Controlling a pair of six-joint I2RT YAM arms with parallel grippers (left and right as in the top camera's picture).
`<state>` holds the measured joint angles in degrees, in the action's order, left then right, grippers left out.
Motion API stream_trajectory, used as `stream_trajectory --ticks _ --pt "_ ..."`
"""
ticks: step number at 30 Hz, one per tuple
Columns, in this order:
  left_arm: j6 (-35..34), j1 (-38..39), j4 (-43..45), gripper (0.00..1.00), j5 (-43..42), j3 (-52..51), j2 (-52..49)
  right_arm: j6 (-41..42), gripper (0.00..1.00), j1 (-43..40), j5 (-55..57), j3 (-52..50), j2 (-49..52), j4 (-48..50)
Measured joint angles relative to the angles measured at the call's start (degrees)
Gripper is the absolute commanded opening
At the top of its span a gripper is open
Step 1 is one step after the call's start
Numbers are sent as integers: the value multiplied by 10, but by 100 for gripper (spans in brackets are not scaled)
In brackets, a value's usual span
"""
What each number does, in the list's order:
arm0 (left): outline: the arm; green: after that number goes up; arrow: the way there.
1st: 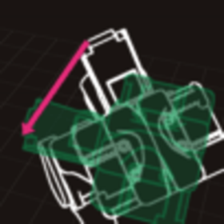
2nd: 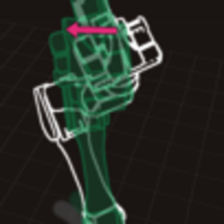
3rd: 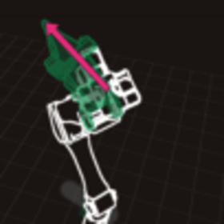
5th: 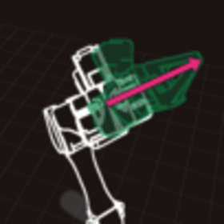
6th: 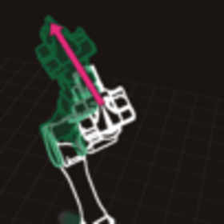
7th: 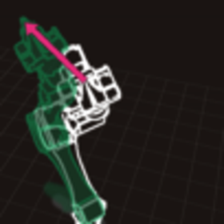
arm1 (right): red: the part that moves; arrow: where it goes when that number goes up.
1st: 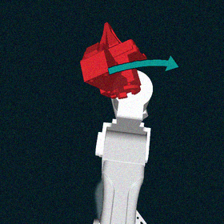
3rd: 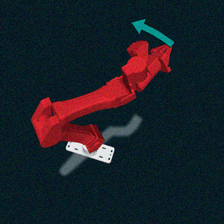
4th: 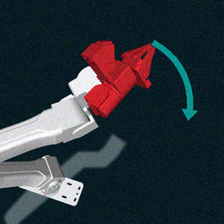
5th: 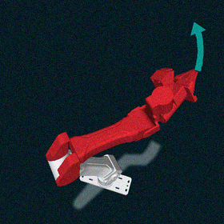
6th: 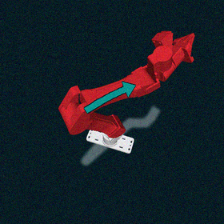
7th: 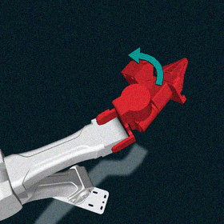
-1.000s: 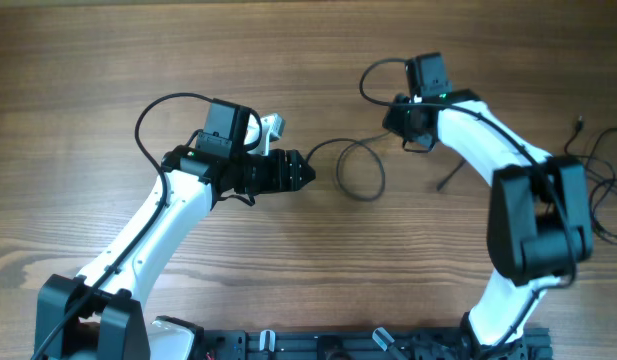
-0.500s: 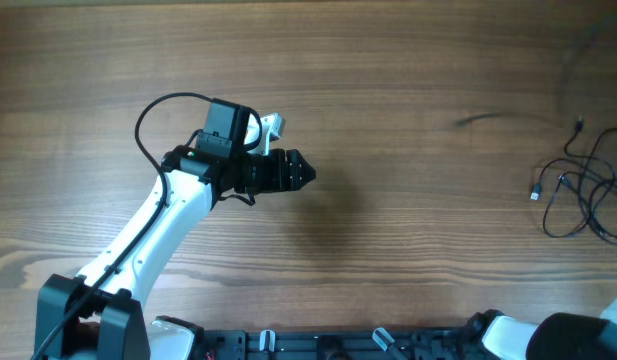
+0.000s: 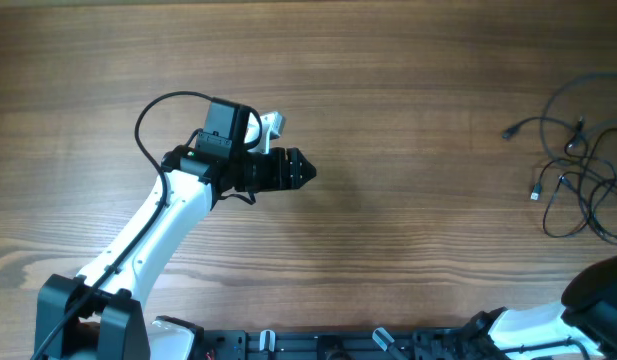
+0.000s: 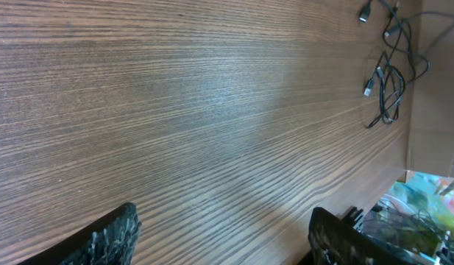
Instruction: Untangle cables
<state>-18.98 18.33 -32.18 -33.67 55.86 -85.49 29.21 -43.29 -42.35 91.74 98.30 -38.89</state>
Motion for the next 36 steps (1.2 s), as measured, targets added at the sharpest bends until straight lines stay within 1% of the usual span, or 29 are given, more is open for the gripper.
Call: stream_trajectory --ticks 1,2,3,4,5,6,9,12,13,14,16,18,19,20,21,22,25,26,27,28,30,32,34,35,36 --pt "0 0 1 77 0 0 0 -24 98 12 -6 0 3 -16" --pt "0 0 2 80 0 0 0 -78 100 39 -14 0 3 -54" --pt "0 0 2 79 0 0 0 -102 100 49 -16 1 4 -67" --pt "0 0 3 80 0 0 0 -142 100 69 -13 2 4 -102" --pt "0 0 3 80 8 0 0 -184 100 95 7 2 4 -146" --pt "0 0 3 80 17 0 0 -210 100 122 53 3 5 -177" --pt "-4 0 5 80 56 0 0 -216 100 184 188 3 5 -250" --pt "-23 -5 11 82 104 2 0 -226 100 231 214 -2 9 -258" --pt "-28 -14 3 84 114 7 0 -235 100 253 214 -9 9 -254" --pt "-30 -31 -16 86 120 24 -1 -246 100 287 214 -16 10 -246" --pt "-35 -77 -55 86 137 73 -1 -260 100 345 222 -21 13 -234" --pt "-36 -134 -116 87 166 117 -1 -265 100 408 248 -21 15 -233" --pt "-37 -156 -138 87 177 123 0 -265 100 429 259 -21 15 -238" --pt "-37 -185 -193 89 195 128 0 -265 100 444 271 -21 15 -250" --pt "-39 -206 -238 89 210 128 0 -263 100 449 279 -22 15 -266" --pt "-45 -237 -310 90 228 127 0 -258 100 449 286 -22 15 -280" --pt "-47 -284 -373 93 249 122 5 -254 100 448 291 -28 14 -298" --pt "-43 -290 -372 98 253 118 16 -254 100 448 292 -42 6 -284" --pt "-38 -289 -364 100 254 111 30 -250 100 448 294 -60 -7 -264" --pt "-29 -285 -337 100 257 90 65 -244 100 448 296 -97 -38 -234" --pt "-15 -268 -278 100 261 35 165 -232 100 448 301 -179 -119 -152" --pt "5 -245 -217 100 263 -20 265 -215 100 448 320 -259 -205 -98" --pt "16 -226 -179 100 264 -70 372 -177 100 448 365 -337 -323 -66" --pt "19 -224 -167 100 264 -85 415 -160 100 448 384 -357 -356 -56" --pt "20 -224 -163 100 264 -92 437 -148 100 448 397 -373 -382 -55"
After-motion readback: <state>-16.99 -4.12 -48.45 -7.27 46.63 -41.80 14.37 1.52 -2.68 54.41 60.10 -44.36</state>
